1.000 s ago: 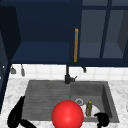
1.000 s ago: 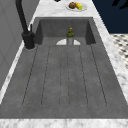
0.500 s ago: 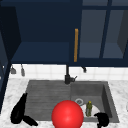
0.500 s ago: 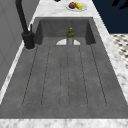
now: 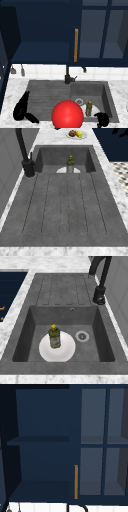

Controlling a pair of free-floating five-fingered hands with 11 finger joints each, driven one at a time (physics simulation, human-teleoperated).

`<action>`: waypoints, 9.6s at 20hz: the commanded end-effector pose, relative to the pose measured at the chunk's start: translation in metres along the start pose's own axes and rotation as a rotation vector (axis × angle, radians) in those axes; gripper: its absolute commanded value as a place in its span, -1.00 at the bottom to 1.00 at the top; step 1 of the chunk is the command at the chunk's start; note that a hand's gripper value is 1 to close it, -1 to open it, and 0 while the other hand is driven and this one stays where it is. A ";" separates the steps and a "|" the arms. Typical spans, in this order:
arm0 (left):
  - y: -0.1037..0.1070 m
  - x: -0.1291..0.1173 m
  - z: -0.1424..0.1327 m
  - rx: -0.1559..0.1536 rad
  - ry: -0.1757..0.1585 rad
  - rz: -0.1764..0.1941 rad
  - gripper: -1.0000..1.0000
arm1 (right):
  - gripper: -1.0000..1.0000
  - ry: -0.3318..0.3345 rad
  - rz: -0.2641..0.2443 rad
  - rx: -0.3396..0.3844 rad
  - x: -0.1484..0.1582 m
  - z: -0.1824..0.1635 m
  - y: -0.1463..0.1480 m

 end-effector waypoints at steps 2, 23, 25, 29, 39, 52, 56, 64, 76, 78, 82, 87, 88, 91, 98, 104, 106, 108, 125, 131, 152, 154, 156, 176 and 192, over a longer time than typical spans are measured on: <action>-0.006 -0.008 0.000 -0.126 -0.021 -0.015 -1.00 | 0.00 0.000 0.000 0.000 0.000 0.000 0.000; -0.029 -0.026 -0.003 -0.178 -0.036 -0.037 -1.00 | 0.00 0.000 0.000 0.000 0.000 0.000 0.000; -0.030 -0.022 -0.003 -0.183 -0.036 -0.037 -1.00 | 0.00 0.000 0.000 0.000 0.000 0.000 0.000; -0.034 -0.015 -0.004 -0.192 -0.037 -0.038 -1.00 | 0.00 0.000 0.000 0.000 0.000 0.000 0.000; -0.043 0.002 -0.005 -0.214 -0.040 -0.047 -1.00 | 0.00 0.000 0.000 0.000 0.000 0.000 0.000; -0.058 0.020 -0.006 -0.243 -0.044 -0.056 -1.00 | 0.00 0.000 0.000 0.000 0.000 0.000 0.000; -0.062 0.026 -0.006 -0.252 -0.047 -0.060 -1.00 | 0.00 0.000 0.000 0.000 0.000 0.000 0.000; -0.069 0.029 -0.004 -0.269 -0.058 -0.058 -1.00 | 0.00 0.000 0.000 0.000 0.000 0.000 0.000; -0.077 0.029 0.005 -0.294 -0.063 -0.066 -1.00 | 0.00 0.000 0.000 0.000 0.000 0.000 0.000; -0.079 0.029 0.006 -0.299 -0.064 -0.067 -1.00 | 0.00 0.000 0.000 0.000 0.000 0.000 0.000; -0.081 0.029 0.009 -0.307 -0.066 -0.070 -1.00 | 0.00 0.000 0.000 0.000 0.000 0.000 0.000; -0.085 0.029 0.013 -0.317 -0.070 -0.076 -1.00 | 0.00 0.000 0.000 0.000 0.000 0.000 0.000; -0.086 0.029 0.014 -0.319 -0.071 -0.077 -1.00 | 0.00 0.000 0.000 0.000 0.000 0.000 0.000; -0.088 0.029 0.016 -0.325 -0.071 -0.079 -1.00 | 0.00 0.000 0.000 0.000 0.000 0.000 0.000; -0.093 0.029 0.022 -0.341 -0.071 -0.078 -1.00 | 0.00 0.000 0.000 0.000 0.000 0.000 0.000; -0.097 0.029 0.027 -0.355 -0.064 -0.074 -1.00 | 0.00 0.000 0.000 0.000 0.000 0.000 0.000; -0.099 0.029 0.028 -0.360 -0.059 -0.076 -1.00 | 0.00 0.000 0.000 0.000 0.000 0.000 0.000; -0.100 0.029 0.030 -0.365 -0.060 -0.077 -1.00 | 0.00 0.000 0.000 0.000 0.000 0.000 0.000; -0.112 0.029 0.043 -0.405 -0.053 -0.077 -1.00 | 0.00 0.000 0.000 0.000 0.000 0.000 0.000; -0.122 0.030 0.053 -0.420 -0.034 -0.099 -1.00 | 0.00 0.000 0.000 0.000 0.000 0.000 0.000; -0.098 0.025 0.049 -0.303 -0.038 -0.072 -1.00 | 0.00 0.000 0.000 0.000 0.000 0.000 0.000; -0.091 0.021 0.039 -0.324 -0.027 -0.078 -1.00 | 0.00 0.000 0.000 0.000 0.000 0.000 0.000; -0.091 0.018 0.041 -0.313 -0.006 -0.061 -1.00 | 0.00 0.000 0.000 0.000 0.000 0.000 0.000; -0.150 -0.036 0.080 -0.479 -0.040 -0.128 -1.00 | 0.00 0.000 0.000 0.000 0.000 0.000 0.000; -0.218 -0.124 0.104 -0.536 -0.064 -0.124 -1.00 | 0.00 0.000 0.000 0.000 0.000 0.000 0.000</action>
